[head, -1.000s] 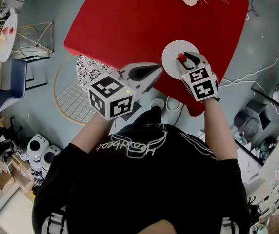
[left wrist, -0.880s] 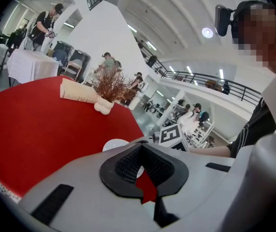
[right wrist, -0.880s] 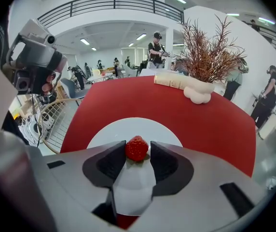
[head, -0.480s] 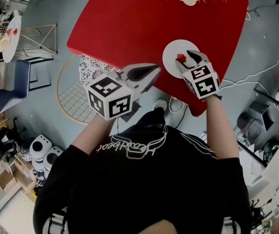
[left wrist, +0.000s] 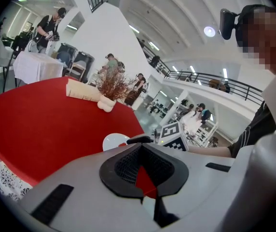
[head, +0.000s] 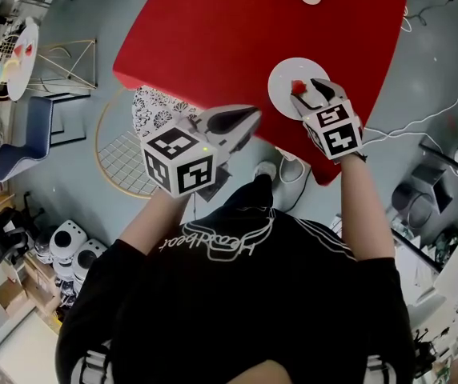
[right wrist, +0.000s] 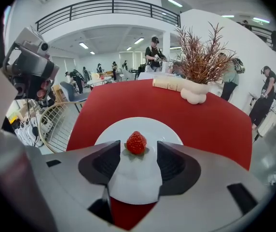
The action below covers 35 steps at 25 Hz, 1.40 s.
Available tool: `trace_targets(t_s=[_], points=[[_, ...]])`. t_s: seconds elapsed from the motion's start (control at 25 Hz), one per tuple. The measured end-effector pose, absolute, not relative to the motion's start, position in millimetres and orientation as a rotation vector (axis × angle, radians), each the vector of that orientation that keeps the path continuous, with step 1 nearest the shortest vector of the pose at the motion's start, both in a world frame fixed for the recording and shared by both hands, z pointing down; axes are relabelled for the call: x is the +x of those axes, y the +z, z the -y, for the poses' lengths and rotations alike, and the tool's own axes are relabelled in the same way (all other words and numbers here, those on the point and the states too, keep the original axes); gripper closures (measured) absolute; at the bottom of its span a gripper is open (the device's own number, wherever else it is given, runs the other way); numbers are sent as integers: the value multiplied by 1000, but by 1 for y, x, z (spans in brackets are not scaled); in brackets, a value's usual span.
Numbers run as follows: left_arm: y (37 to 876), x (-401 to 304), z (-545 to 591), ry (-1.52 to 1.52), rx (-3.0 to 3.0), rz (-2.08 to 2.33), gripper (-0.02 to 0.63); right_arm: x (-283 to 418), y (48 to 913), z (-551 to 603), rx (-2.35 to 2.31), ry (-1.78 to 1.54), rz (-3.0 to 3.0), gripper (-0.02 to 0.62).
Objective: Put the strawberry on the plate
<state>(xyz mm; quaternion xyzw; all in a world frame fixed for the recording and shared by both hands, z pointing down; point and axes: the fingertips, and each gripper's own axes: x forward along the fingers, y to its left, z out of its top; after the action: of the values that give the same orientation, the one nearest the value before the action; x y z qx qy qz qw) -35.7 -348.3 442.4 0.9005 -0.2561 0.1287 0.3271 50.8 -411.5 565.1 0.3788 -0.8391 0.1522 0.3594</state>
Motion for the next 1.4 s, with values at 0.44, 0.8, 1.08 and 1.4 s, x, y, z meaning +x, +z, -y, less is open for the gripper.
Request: trace_targets(t_s=[0.44, 0.8, 1.08, 1.4], points=[[431, -33, 312, 318, 2384, 677, 600, 43, 500, 370, 1058, 349, 2334, 393], [400, -18, 239, 276, 2452, 691, 600, 53, 428, 273, 1126, 282, 2475, 571], [362, 7, 165, 236, 2556, 708, 600, 76, 374, 176, 1151, 309, 2587, 584], [326, 34, 65, 155, 2625, 683, 600, 97, 321, 60, 1128, 364, 2768, 588]])
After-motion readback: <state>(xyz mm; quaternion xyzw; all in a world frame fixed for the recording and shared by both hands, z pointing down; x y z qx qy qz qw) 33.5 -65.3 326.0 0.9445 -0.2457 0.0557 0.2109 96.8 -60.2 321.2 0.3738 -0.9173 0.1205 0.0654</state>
